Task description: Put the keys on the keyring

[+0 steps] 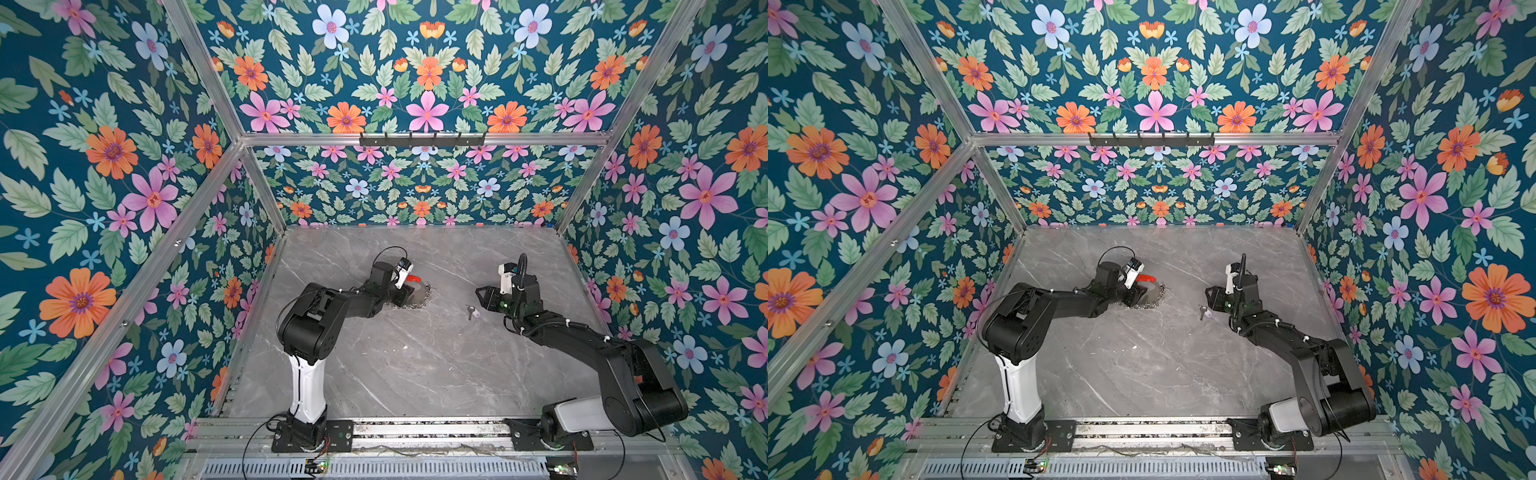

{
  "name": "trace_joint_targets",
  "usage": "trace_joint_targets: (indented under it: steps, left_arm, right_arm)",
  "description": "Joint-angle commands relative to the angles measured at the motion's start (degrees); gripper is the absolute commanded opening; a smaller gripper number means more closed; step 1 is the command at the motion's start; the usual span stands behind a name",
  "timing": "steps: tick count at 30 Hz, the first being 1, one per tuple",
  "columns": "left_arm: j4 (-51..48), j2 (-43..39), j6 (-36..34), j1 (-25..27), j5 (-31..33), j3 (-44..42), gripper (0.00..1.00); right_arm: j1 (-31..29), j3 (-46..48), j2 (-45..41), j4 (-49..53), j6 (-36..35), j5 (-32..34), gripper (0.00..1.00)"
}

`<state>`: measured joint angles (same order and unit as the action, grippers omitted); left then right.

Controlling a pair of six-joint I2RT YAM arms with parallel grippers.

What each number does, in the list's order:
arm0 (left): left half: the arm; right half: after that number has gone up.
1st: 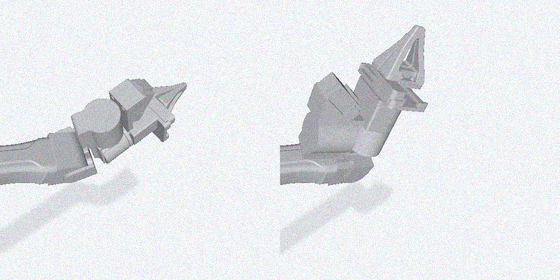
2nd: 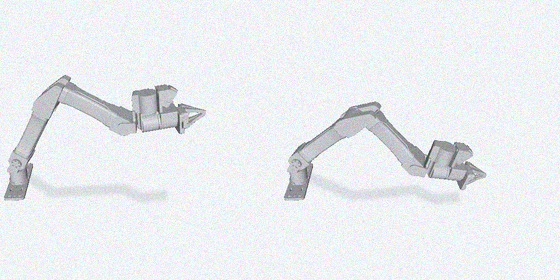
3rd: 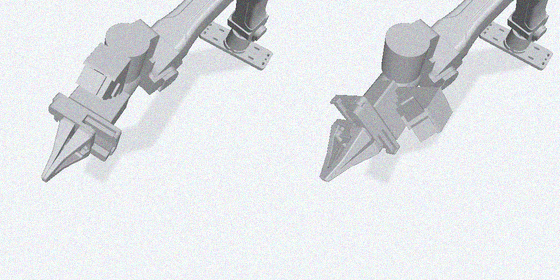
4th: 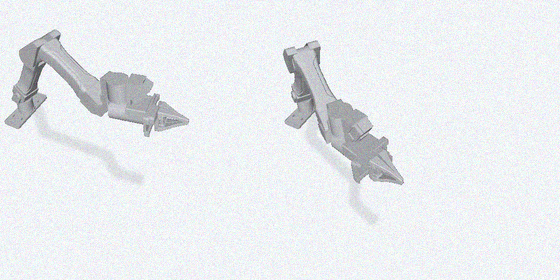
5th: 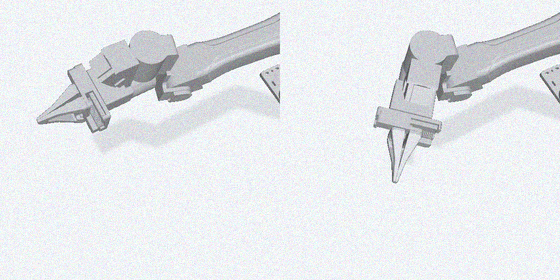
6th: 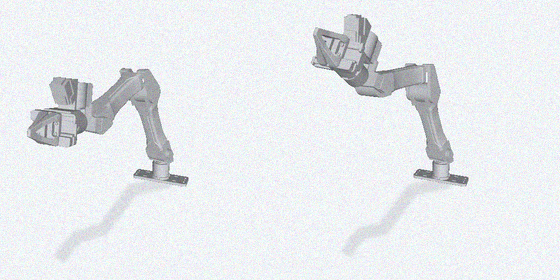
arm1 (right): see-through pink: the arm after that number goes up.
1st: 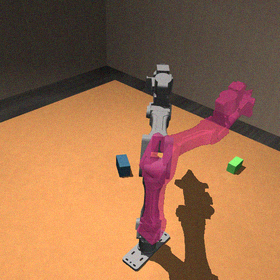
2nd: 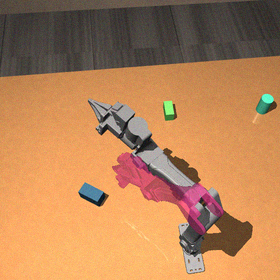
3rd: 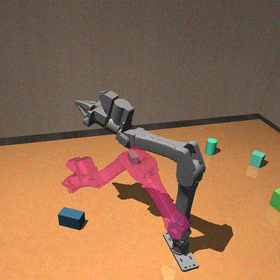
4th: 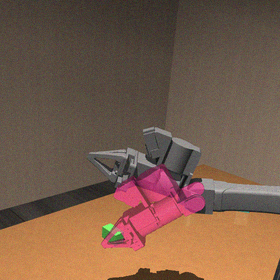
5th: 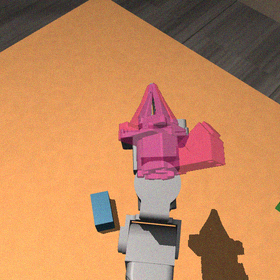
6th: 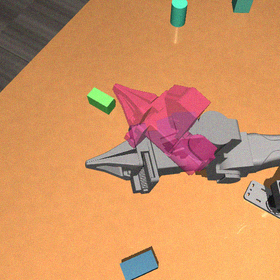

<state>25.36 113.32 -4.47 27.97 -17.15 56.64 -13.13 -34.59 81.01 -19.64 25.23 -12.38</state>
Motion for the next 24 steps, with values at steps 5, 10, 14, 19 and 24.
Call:
trace_joint_targets:
  steps: [5,10,14,19,24]
  left_arm:
    - [9.70,-3.26,9.70,0.07,0.36,-9.82,0.49]
    - [9.56,-7.52,13.69,1.74,4.04,-14.95,0.50]
    - [9.53,-11.04,15.37,3.81,5.77,-17.83,0.50]
    - [4.52,-16.18,12.05,4.29,8.02,-15.49,0.46]
    - [-8.02,-14.16,11.79,4.72,5.55,-3.35,0.41]
  right_arm:
    - [-0.14,6.04,1.22,-9.28,2.82,-2.22,0.51]
    - [-0.06,5.81,1.78,-10.79,3.43,-3.97,0.51]
    - [-0.12,5.87,2.21,-11.46,3.97,-4.42,0.51]
    - [-0.06,6.19,2.37,-12.69,4.52,-4.32,0.51]
    - [-0.06,5.70,2.77,-12.65,4.46,-1.56,0.51]
